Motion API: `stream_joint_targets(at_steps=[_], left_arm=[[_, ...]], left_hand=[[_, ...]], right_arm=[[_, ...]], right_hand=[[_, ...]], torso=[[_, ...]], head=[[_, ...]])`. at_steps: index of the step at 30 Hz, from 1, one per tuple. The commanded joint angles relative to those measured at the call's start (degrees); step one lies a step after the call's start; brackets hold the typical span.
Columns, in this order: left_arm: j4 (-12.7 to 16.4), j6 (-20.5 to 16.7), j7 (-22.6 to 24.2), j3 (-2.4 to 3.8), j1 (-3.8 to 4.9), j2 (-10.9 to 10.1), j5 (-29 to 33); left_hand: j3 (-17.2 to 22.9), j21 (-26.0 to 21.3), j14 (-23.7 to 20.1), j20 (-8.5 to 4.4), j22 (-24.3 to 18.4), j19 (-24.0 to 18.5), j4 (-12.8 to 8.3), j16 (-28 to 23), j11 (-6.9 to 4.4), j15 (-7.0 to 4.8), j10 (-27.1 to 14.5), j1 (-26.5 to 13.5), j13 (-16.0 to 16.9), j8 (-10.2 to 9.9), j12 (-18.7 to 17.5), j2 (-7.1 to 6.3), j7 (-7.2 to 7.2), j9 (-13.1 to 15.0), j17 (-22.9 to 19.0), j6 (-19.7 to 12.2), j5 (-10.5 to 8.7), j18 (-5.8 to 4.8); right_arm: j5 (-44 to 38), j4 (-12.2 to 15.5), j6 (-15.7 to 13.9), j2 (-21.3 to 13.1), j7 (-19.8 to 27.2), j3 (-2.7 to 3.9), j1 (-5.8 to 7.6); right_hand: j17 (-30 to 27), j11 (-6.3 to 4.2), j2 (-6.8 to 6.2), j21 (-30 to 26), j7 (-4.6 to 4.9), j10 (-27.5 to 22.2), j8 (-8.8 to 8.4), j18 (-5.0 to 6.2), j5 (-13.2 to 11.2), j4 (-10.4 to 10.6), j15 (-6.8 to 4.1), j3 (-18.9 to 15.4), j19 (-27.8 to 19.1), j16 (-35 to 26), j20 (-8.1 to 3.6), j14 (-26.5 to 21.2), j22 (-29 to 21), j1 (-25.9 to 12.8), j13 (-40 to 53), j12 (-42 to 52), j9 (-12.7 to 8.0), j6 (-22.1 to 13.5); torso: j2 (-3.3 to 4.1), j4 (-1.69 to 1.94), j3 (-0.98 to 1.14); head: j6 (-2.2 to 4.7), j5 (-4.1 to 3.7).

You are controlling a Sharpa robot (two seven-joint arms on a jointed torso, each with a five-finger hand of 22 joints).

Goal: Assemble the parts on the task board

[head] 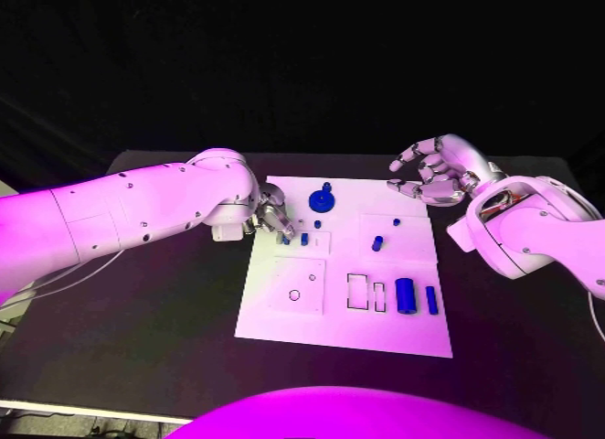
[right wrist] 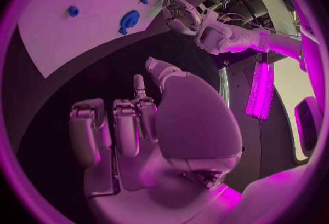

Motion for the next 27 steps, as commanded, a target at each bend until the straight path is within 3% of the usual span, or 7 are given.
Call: stream_joint_targets(at_steps=[1, 14, 17, 21, 27], left_arm=[[-0.28, 0.37, -0.10, -0.02, -0.07, 0.38, 0.32], [-0.35, 2.21, -0.20, -0.02, -0.08, 0.52, -0.15], [-0.33, 2.70, -0.22, -0.03, -0.08, 0.39, -0.21], [-0.28, 2.57, -0.22, -0.03, -0.08, 0.14, -0.78], [-0.23, 1.53, -0.26, -0.01, -0.09, -0.42, -1.52]], left_hand=[[8.24, -0.15, 5.96, -0.39, -0.08, 0.16, -8.47, 0.21, -0.18, -0.54, 0.08, 0.62, -0.15, 0.00, -0.20, 0.88, -1.14, -0.06, 15.09, 0.94, 0.05, -0.96], [7.95, -0.18, 5.96, -0.41, -0.09, 0.17, -8.62, 0.21, -0.16, -0.54, 0.04, 0.67, -0.13, 0.01, -0.24, 0.78, -1.12, -0.08, 15.09, 0.80, -0.19, -0.97], [5.31, -0.48, 5.96, -0.32, -0.38, -0.01, -7.92, 0.21, -0.08, -0.43, 0.18, 0.46, 0.14, 0.25, -0.27, 0.58, -1.16, -0.05, 15.09, 0.50, -0.43, -0.95], [-0.67, -0.96, 5.96, -0.32, -0.79, -0.13, -4.89, 0.21, -0.24, -0.50, 0.08, -0.78, -0.04, 0.46, -0.65, -0.06, -1.48, -0.19, 15.09, -0.05, -0.60, -0.89], [-12.58, -1.56, 5.96, -0.42, -1.33, -0.10, 3.13, 0.21, -0.20, -0.53, -0.74, -3.27, -0.52, -0.31, -1.20, -1.51, -1.50, -1.59, 15.09, 0.44, -1.12, -0.83]], right_arm=[[-0.36, 0.13, 0.72, -0.02, 0.34, 0.02, -0.03], [-0.37, 0.26, 0.90, -0.10, 0.29, 0.02, -0.03], [-0.38, 0.27, 0.90, -0.14, 0.29, 0.02, -0.03], [-0.38, 0.28, 0.87, -0.17, 0.31, 0.02, -0.03], [-0.38, 0.25, 0.81, -0.21, 0.37, 0.02, -0.03]], right_hand=[[14.28, 0.27, -0.09, 0.19, -0.11, 1.62, 0.28, -0.37, 0.37, 0.26, 0.35, 0.15, 5.98, -0.05, 0.29, 5.79, 15.08, 0.63, 10.32, 0.11, 0.06, -0.32], [14.21, 0.26, -0.11, 0.08, -0.11, 1.59, 0.30, -0.35, 0.44, 0.21, 0.35, 0.18, 5.95, -0.08, 0.29, 5.78, 15.05, 0.77, 10.29, 0.07, 0.06, -0.34], [14.21, 0.26, -0.11, 0.08, -0.11, 1.59, 0.30, -0.35, 0.44, 0.21, 0.35, 0.18, 5.95, -0.08, 0.29, 5.78, 15.05, 0.77, 10.29, 0.07, 0.06, -0.34], [14.24, 0.27, -0.13, 0.11, -0.10, 1.58, 0.30, -0.36, 0.47, 0.21, 0.35, 0.18, 5.96, -0.07, 0.29, 5.78, 15.06, 0.80, 10.28, 0.06, 0.05, -0.36], [14.24, 0.28, -0.17, 0.09, -0.08, 1.56, 0.29, -0.35, 0.49, 0.24, 0.35, 0.16, 5.95, -0.07, 0.29, 5.78, 15.05, 0.79, 10.26, 0.02, 0.05, -0.39]], torso=[[0.02, -0.03, -0.04], [-0.05, 0.04, -0.04], [-0.07, 0.05, -0.05], [-0.06, 0.05, -0.04], [-0.04, 0.05, -0.07]], head=[[0.00, -0.07], [-0.12, -0.31], [-0.20, -0.30], [-0.14, -0.34], [-0.02, -0.39]])
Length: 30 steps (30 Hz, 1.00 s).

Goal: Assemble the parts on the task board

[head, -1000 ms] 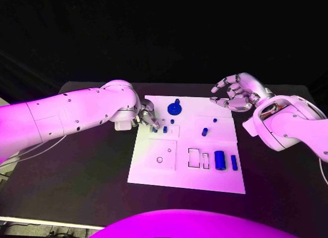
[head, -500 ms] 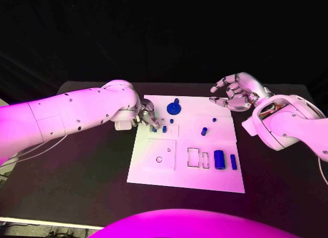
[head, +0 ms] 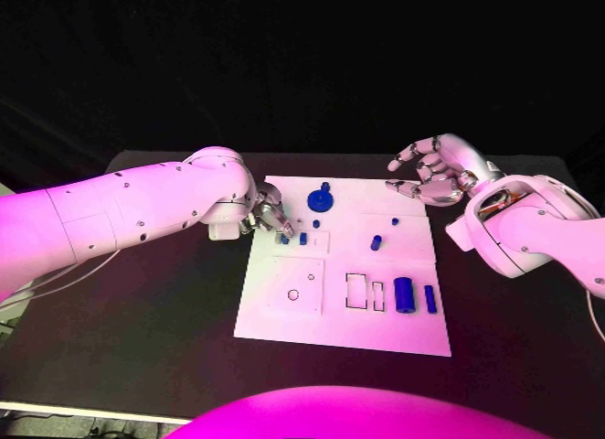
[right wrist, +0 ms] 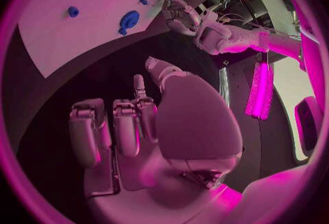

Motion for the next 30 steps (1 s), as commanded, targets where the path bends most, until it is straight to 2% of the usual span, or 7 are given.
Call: stream_joint_targets(at_steps=[1, 3, 4, 11, 14, 23, 30], left_arm=[[0.03, 0.38, -0.20, -0.12, -0.16, -0.22, -1.20], [0.02, 0.02, -0.20, -0.11, -0.16, -0.33, -1.27], [0.02, -0.09, -0.20, -0.11, -0.16, -0.36, -1.29], [0.09, -1.70, -0.15, -0.03, -0.17, -0.59, -1.41], [0.17, -2.38, -0.11, 0.02, -0.18, -0.68, -1.15], [0.95, -4.93, 0.76, 0.41, -0.19, -1.50, 1.58], [2.81, -9.78, 2.71, 1.64, -0.17, -3.12, 3.37]], left_hand=[[-3.18, -0.41, 6.17, -0.20, -0.14, -0.31, 1.98, 0.21, 0.04, -0.32, -0.49, -0.68, -0.15, -0.47, -0.42, -1.04, 0.64, -0.42, 15.09, 0.16, -0.44, -0.83], [-5.07, -0.51, 6.17, -0.16, -0.22, -0.31, 3.55, 0.21, 0.06, -0.28, -0.55, -0.37, -0.13, -0.62, -0.46, -1.03, 0.65, -0.72, 15.09, 0.31, -4.69, -0.84], [-5.64, -0.50, 6.17, -0.18, -0.16, -0.25, 4.14, 0.21, 0.10, -0.27, -0.58, -0.08, -0.13, -0.71, -0.49, -1.08, 0.68, -0.86, 15.09, 0.32, -5.64, -0.84], [-7.86, -0.66, 6.17, -0.14, -0.31, -0.26, 7.15, 0.21, 0.17, -0.23, -0.63, 1.21, -0.04, -0.91, -0.56, -1.52, 0.75, -1.40, 15.09, 0.48, -8.30, -0.80], [-9.12, -0.69, 6.17, -0.11, -0.29, -0.21, 9.14, 0.21, 0.19, -0.21, -0.58, 2.23, 0.11, -0.88, -0.55, -1.66, 0.76, -1.66, 15.09, 0.60, -10.76, -0.80], [-10.34, -0.78, 6.17, -0.10, -0.39, -0.25, 10.94, 0.21, 0.22, -0.19, -0.63, 3.08, 0.01, -0.80, -0.65, -2.04, 0.79, -1.84, 15.09, 0.65, -12.22, -0.78], [-11.84, -2.78, 5.59, 0.23, -3.68, -2.39, 12.68, -0.62, 0.90, 0.27, -3.91, 4.99, -5.05, -1.29, -3.77, -2.60, 1.60, -2.19, 13.24, -1.32, -12.45, -0.09]], right_arm=[[-0.37, 0.08, 0.63, -0.03, 0.39, 0.02, -0.03], [-0.37, 0.08, 0.62, -0.04, 0.38, 0.02, -0.03], [-0.37, 0.08, 0.61, -0.04, 0.38, 0.02, -0.03], [-0.37, 0.05, 0.57, -0.05, 0.42, 0.02, -0.03], [-0.37, 0.03, 0.60, -0.05, 0.44, 0.02, -0.04], [-0.37, -0.02, 0.59, -0.03, 0.52, 0.02, -0.06], [-0.37, -0.05, 0.58, -0.10, 0.54, 0.02, -0.12]], right_hand=[[14.22, 0.29, 0.04, 0.10, -0.07, 1.56, 0.28, -0.36, 0.25, 0.25, 0.36, 0.14, 5.95, -0.09, 0.29, 5.77, 15.02, 0.54, 10.28, 0.03, 0.05, -0.43], [14.22, 0.29, 0.04, 0.10, -0.07, 1.56, 0.28, -0.36, 0.25, 0.25, 0.36, 0.14, 5.95, -0.09, 0.29, 5.77, 15.02, 0.54, 10.28, 0.03, 0.05, -0.43], [14.28, 0.30, 0.01, -0.01, -0.05, 1.54, 0.25, -0.33, 0.26, 0.28, 0.37, 0.12, 5.92, -0.06, 0.29, 5.79, 14.99, 0.53, 10.26, 0.00, 0.03, -0.50], [14.22, 0.32, -0.01, 0.00, -0.02, 1.52, 0.22, -0.34, 0.26, 0.32, 0.37, 0.10, 5.92, -0.09, 0.30, 5.77, 14.99, 0.49, 10.23, -0.04, 0.01, -0.56], [14.22, 0.32, -0.01, 0.00, -0.02, 1.52, 0.22, -0.34, 0.26, 0.32, 0.37, 0.10, 5.92, -0.09, 0.30, 5.77, 14.99, 0.49, 10.23, -0.04, 0.01, -0.56], [14.20, 0.34, -0.01, 0.01, 0.00, 1.52, 0.20, -0.34, 0.24, 0.40, 0.39, 0.07, 5.92, -0.10, 0.30, 5.77, 14.99, 0.43, 10.24, -0.02, 0.00, -0.61], [14.21, 0.36, 0.00, 0.02, 0.01, 1.52, 0.19, -0.34, 0.24, 0.47, 0.40, 0.05, 5.93, -0.09, 0.31, 5.77, 15.00, 0.38, 10.24, -0.03, -0.01, -0.64]], torso=[[0.02, 0.01, -0.02], [0.05, 0.02, -0.02], [0.05, 0.02, -0.02], [0.06, -0.02, -0.04], [0.02, 0.01, 0.00], [0.00, 0.00, 0.02], [-0.07, 0.03, 0.02]], head=[[0.11, -0.09], [0.08, -0.11], [0.08, -0.11], [0.17, -0.18], [0.19, -0.19], [0.37, -0.26], [0.57, -0.34]])
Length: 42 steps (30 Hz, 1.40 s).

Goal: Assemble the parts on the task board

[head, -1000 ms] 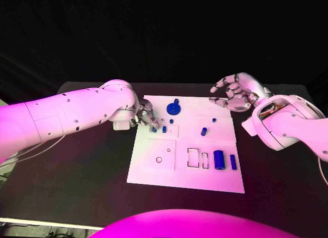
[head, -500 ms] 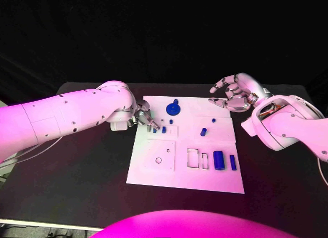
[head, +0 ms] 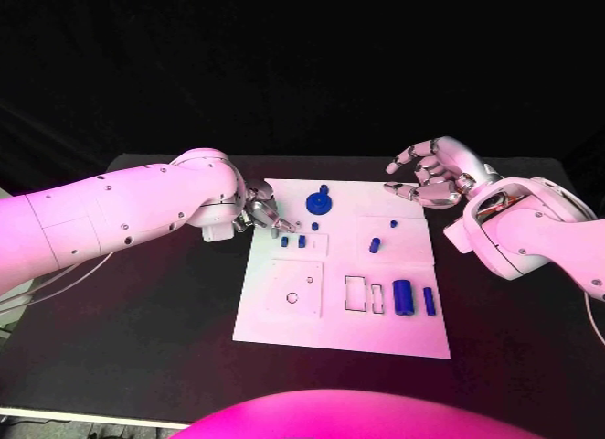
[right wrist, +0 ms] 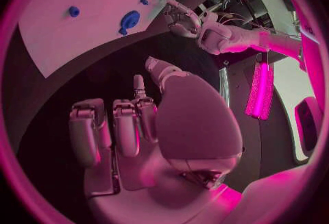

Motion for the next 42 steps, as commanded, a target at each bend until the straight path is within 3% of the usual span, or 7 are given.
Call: stream_joint_targets(at_steps=[1, 5, 8, 10, 16, 28, 42], left_arm=[[1.08, -4.93, 2.38, 0.48, 0.04, -0.65, 2.21], [2.45, -8.07, 4.30, 1.03, 0.06, -1.56, 2.17], [3.27, -12.39, 8.50, 1.27, 0.07, -2.01, 1.51], [3.49, -15.77, 11.97, 1.35, 0.06, -2.05, 0.55], [3.11, -24.72, 23.90, 1.17, -0.34, -1.22, -5.79], [-0.46, -23.70, 31.48, -0.59, -2.49, 2.54, -20.11], [-4.30, -18.74, 30.13, -0.96, -3.42, 5.67, -25.12]], left_hand=[[-0.48, -0.56, 5.52, 0.07, -0.83, -0.69, 0.38, -0.44, 0.20, 0.32, -1.04, 0.68, -1.39, -0.30, -0.83, -0.13, 0.05, -0.09, 13.03, -0.83, -0.39, -0.04], [-1.31, -3.13, 4.11, 0.62, -4.89, -3.50, 0.49, -2.26, 1.10, 1.03, -5.62, 1.99, -7.33, -0.95, -4.55, -0.16, 1.07, -0.36, 9.22, -3.44, -0.28, 0.79], [-2.46, -10.42, -0.33, 2.58, -15.21, -11.19, 0.38, -6.72, 3.67, 3.28, -16.47, 5.58, -16.99, -1.88, -11.33, -0.21, 3.81, -0.67, 0.81, -9.62, 0.01, 2.84], [-2.26, -19.53, -7.56, 3.95, -26.86, -20.33, 0.27, -13.09, 5.40, 4.93, -21.28, 9.64, -18.36, -2.31, -13.22, -0.42, 5.56, -1.20, -9.70, -13.62, 0.06, 5.02], [-2.59, -28.05, -24.45, 5.84, -32.13, -22.88, -0.65, -27.73, 7.19, 6.73, -30.64, 22.40, -25.74, -2.97, -20.30, -2.11, 7.33, -4.89, -31.04, -22.86, -0.06, 5.24], [-2.06, -28.92, -26.25, 6.54, -32.48, -22.72, -1.66, -25.84, 8.17, 7.55, -32.95, 28.23, -34.77, -2.21, -27.00, -2.65, 5.60, -11.18, -34.77, -19.76, -0.35, 5.27], [-2.33, -25.85, -23.64, 6.26, -30.18, -22.35, -0.48, -18.95, 7.55, 7.10, -29.80, 27.98, -37.49, -4.62, -27.23, -3.34, 5.71, -15.45, -32.41, -14.38, -0.61, 5.26]], right_arm=[[-0.37, 0.05, 0.57, -0.09, 0.48, 0.02, -0.07], [-0.37, 0.02, 0.54, -0.15, 0.49, 0.02, -0.08], [-0.37, -0.02, 0.49, -0.20, 0.56, 0.02, -0.09], [-0.37, -0.04, 0.44, -0.25, 0.60, 0.02, -0.09], [-0.37, -0.08, 0.30, -0.38, 0.77, 0.02, -0.10], [-0.37, -0.18, 0.43, -0.27, 0.89, 0.02, -0.11], [-0.37, -0.06, 0.49, -0.20, 0.82, 0.02, -0.11]], right_hand=[[14.23, 0.36, -0.01, 0.02, 0.02, 1.52, 0.19, -0.34, 0.24, 0.47, 0.40, 0.05, 5.93, -0.09, 0.31, 5.77, 15.02, 0.39, 10.24, -0.03, 0.01, -0.24], [14.23, 0.36, -0.01, 0.02, 0.02, 1.52, 0.19, -0.34, 0.24, 0.47, 0.40, 0.05, 5.93, -0.09, 0.31, 5.77, 15.02, 0.39, 10.24, -0.03, 0.01, -0.24], [14.23, 0.36, -0.01, 0.02, 0.02, 1.52, 0.19, -0.34, 0.24, 0.47, 0.40, 0.05, 5.93, -0.09, 0.31, 5.77, 15.02, 0.39, 10.24, -0.03, 0.01, -0.24], [14.23, 0.36, -0.01, 0.02, 0.02, 1.52, 0.19, -0.34, 0.24, 0.47, 0.40, 0.05, 5.93, -0.09, 0.31, 5.77, 15.02, 0.39, 10.24, -0.03, 0.01, -0.24], [14.14, 0.37, -0.01, -0.14, 0.02, 1.43, 0.19, -0.31, 0.24, 0.48, 0.41, 0.05, 5.88, -0.14, 0.32, 5.75, 14.98, 0.41, 10.15, -0.16, 0.00, -0.26], [14.08, 0.37, -0.03, -0.29, 0.02, 1.41, 0.19, -0.28, 0.24, 0.48, 0.41, 0.04, 5.83, -0.17, 0.32, 5.74, 14.94, 0.44, 10.13, -0.20, 0.00, -0.27], [14.10, 0.36, -0.01, -0.19, 0.02, 1.36, 0.21, -0.30, 0.28, 0.49, 0.43, 0.08, 5.86, -0.16, 0.34, 5.74, 14.96, 0.57, 10.08, -0.27, -0.01, -0.28]], torso=[[-0.08, 0.08, 0.03], [-0.08, 0.08, 0.06], [-0.04, 0.03, 0.00], [-0.01, 0.04, -0.02], [0.04, 0.04, -0.01], [0.08, -0.01, 0.02], [0.06, 0.08, 0.05]], head=[[0.06, -0.05], [0.13, -0.15], [0.40, -0.25], [0.56, -0.39], [0.99, -0.78], [1.22, -1.05], [1.21, -1.18]])
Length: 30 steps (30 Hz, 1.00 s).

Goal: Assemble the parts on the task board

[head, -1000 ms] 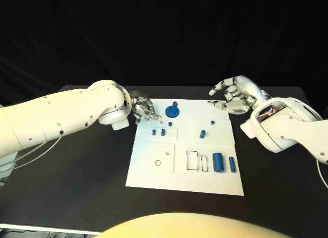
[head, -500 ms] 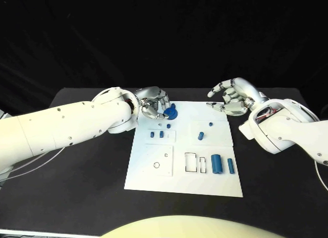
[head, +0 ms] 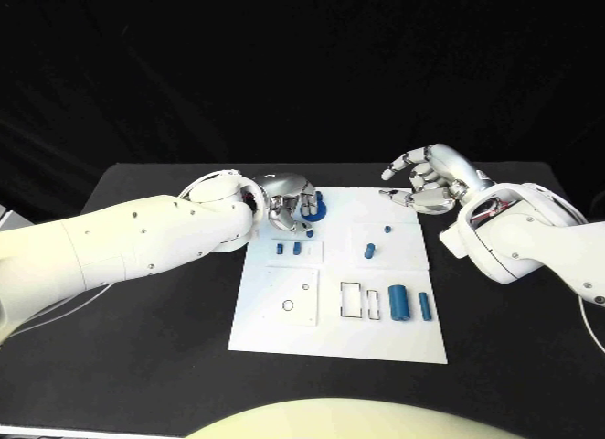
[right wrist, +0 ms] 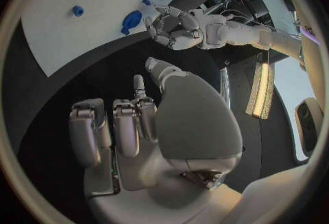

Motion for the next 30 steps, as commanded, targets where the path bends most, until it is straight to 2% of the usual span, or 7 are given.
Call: stream_joint_targets(at_steps=[1, 6, 11, 19, 30], left_arm=[[-0.27, 2.69, 0.62, 0.00, -0.06, 0.55, -2.89], [-0.93, 3.82, 0.05, -0.07, -0.10, 1.34, -3.27], [-1.41, 6.06, -0.89, -0.12, -0.12, 1.73, -3.60], [-1.61, 7.84, -1.46, -0.16, -0.12, 2.00, -3.76], [-2.59, 7.19, -0.99, -0.20, -0.41, 2.84, -3.44]], left_hand=[[0.05, 0.47, 0.66, -0.19, 0.24, 0.23, 0.49, 0.88, -0.01, -0.05, 0.73, 0.06, -0.27, -0.39, -0.42, -0.36, -0.07, -0.37, 0.65, 0.67, -0.11, 0.75], [0.24, 1.45, 2.62, -0.22, 0.94, 0.43, 0.63, 3.22, -0.10, -0.13, 1.93, 0.15, -0.83, -1.18, -0.48, -0.31, -0.15, -1.15, 2.95, 2.15, -0.10, 0.76], [0.49, 2.53, 4.64, -0.29, 1.71, 0.61, 0.65, 5.48, -0.38, -0.34, 3.35, 0.24, -1.16, -1.88, -0.31, -0.28, -0.30, -1.70, 5.34, 3.62, -0.10, 0.77], [0.70, 3.25, 5.63, -0.38, 2.25, 0.60, 0.64, 6.73, -0.62, -0.52, 4.16, 0.28, -1.35, -2.21, -0.25, -0.18, -0.45, -1.95, 6.50, 4.78, -0.11, 0.78], [1.74, 4.35, 6.79, -0.66, 3.08, 0.58, 0.11, 8.17, -1.01, -0.88, 5.35, 1.20, -1.72, -2.80, -0.49, 0.34, -0.56, -2.28, 7.76, 6.14, -0.08, 0.81]], right_arm=[[-0.37, 0.10, 0.51, 0.11, 0.67, 0.02, -0.04], [-0.37, 0.13, 0.54, 0.22, 0.68, 0.02, -0.04], [-0.37, 0.18, 0.57, 0.22, 0.65, 0.02, -0.04], [-0.37, 0.21, 0.57, 0.22, 0.62, 0.02, -0.04], [-0.37, 0.24, 0.62, 0.31, 0.65, 0.02, -0.03]], right_hand=[[14.08, 0.36, -0.02, -0.19, 0.02, 1.36, 0.21, -0.30, 0.28, 0.32, 0.43, -0.08, 5.86, -0.17, 0.33, 5.74, 14.93, 0.57, 10.08, -0.27, 0.00, -0.28], [14.08, 0.36, -0.02, -0.19, 0.02, 1.36, 0.21, -0.30, 0.28, 0.32, 0.43, -0.08, 5.86, -0.17, 0.33, 5.74, 14.93, 0.57, 10.08, -0.27, 0.00, -0.28], [14.13, 0.36, 0.01, -0.12, 0.01, 1.40, 0.23, -0.31, 0.31, 0.32, 0.43, -0.05, 5.88, -0.14, 0.34, 5.75, 14.95, 0.64, 10.13, -0.20, 0.00, -0.27], [14.13, 0.36, 0.01, -0.12, 0.01, 1.40, 0.23, -0.31, 0.31, 0.32, 0.43, -0.05, 5.88, -0.14, 0.34, 5.75, 14.95, 0.64, 10.13, -0.20, 0.00, -0.27], [14.16, 0.36, 0.05, -0.18, 0.01, 1.42, 0.25, -0.30, 0.36, 0.31, 0.43, -0.01, 5.87, -0.12, 0.34, 5.76, 14.94, 0.73, 10.15, -0.16, 0.00, -0.26]], torso=[[-0.05, 0.13, 0.00], [-0.08, 0.00, -0.03], [-0.06, 0.04, 0.02], [-0.05, 0.08, -0.05], [-0.03, 0.08, -0.07]], head=[[-0.04, -0.03], [-0.01, 0.08], [-0.04, 0.00], [-0.08, -0.07], [-0.11, -0.17]])
